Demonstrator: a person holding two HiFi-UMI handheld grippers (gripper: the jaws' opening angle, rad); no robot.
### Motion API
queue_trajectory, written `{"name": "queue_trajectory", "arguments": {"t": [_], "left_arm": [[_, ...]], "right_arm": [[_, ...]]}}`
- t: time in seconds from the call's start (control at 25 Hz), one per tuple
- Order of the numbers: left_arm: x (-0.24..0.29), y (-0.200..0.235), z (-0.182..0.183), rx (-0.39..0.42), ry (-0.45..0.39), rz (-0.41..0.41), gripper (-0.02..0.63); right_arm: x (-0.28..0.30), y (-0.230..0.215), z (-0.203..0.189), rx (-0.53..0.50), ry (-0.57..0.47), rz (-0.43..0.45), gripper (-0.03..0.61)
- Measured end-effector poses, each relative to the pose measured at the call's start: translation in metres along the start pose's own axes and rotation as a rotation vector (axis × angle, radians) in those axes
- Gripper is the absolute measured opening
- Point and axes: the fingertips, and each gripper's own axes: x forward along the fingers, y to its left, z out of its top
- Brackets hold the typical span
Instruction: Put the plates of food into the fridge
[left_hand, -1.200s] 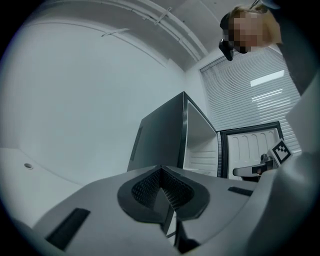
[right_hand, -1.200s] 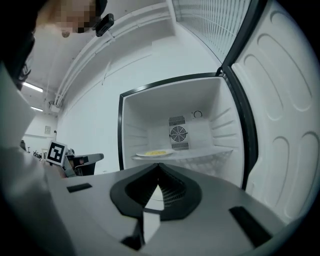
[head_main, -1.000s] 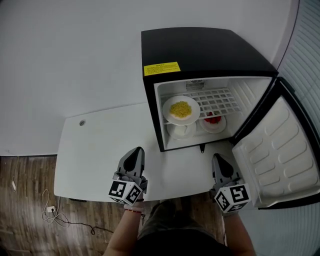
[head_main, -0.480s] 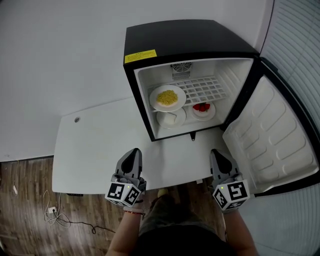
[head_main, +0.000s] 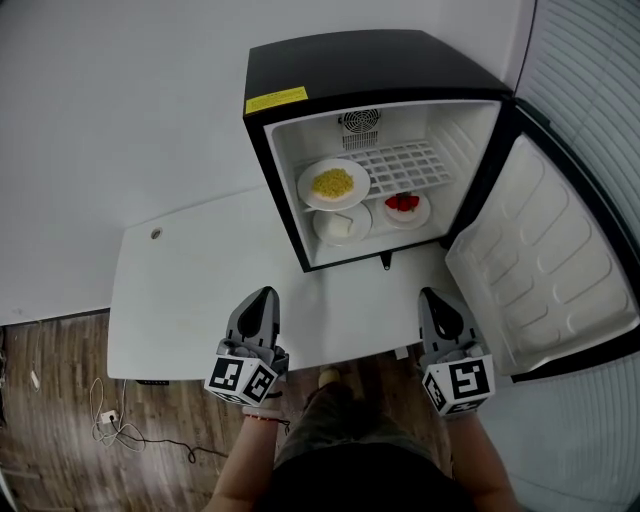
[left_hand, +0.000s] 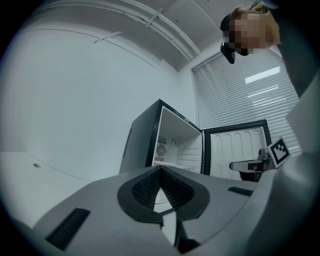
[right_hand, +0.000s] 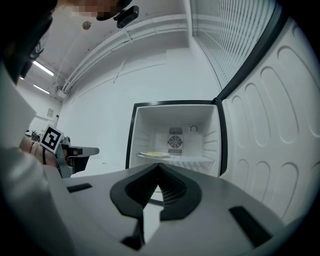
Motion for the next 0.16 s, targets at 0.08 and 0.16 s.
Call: {"name": "queue_trajectory", "arguments": {"t": [0.08,0.16], "left_arm": [[0.0000,0.0017,0.0042,0.007,-0.006,-0.003,0.006],[-0.0004,0.0033,0.0081,0.013,-0.011,-0.007,0.006]], "right_arm": [[0.0003,0.0005,-0.0023,-0.013,-0.004,-0.004,0.005],[0.0012,0.0013,-0.0051,-0.025,-0.006,-0.009,0.005]]}}
